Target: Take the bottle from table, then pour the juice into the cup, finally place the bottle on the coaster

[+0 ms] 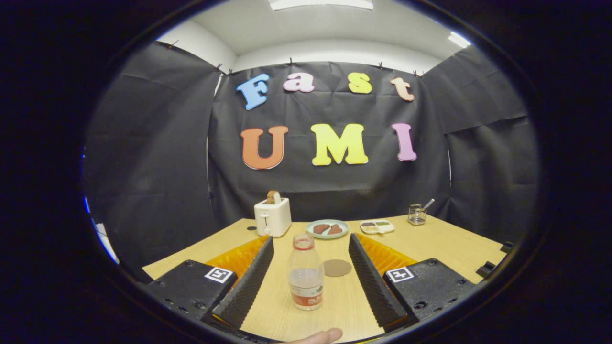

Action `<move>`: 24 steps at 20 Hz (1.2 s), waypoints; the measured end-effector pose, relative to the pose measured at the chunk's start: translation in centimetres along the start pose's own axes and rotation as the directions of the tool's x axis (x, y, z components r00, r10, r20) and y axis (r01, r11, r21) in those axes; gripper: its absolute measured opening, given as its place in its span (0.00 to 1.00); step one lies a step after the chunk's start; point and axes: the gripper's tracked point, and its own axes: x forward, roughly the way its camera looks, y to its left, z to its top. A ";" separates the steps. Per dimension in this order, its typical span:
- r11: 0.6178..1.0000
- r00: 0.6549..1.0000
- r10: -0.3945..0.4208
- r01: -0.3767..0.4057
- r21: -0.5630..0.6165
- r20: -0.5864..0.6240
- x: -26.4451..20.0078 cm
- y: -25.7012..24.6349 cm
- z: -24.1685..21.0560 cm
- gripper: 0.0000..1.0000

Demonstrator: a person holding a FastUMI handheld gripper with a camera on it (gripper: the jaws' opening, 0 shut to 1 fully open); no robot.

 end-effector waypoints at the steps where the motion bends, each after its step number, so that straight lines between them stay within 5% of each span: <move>1: 1.000 1.000 -0.005 0.004 -0.006 -0.016 0.7 0.2 -1.2 1.00; 4: 0.999 0.999 0.034 -0.034 -0.014 -0.033 2.2 2.1 -3.6 1.00; 20: 0.991 0.990 -0.131 0.131 -0.005 -0.051 7.6 0.0 -11.0 1.00; 22: 0.990 0.990 -0.140 0.139 -0.015 -0.024 8.2 0.2 -11.1 0.81; 24: 0.988 0.989 -0.147 0.145 -0.044 -0.033 8.0 0.2 -11.2 0.80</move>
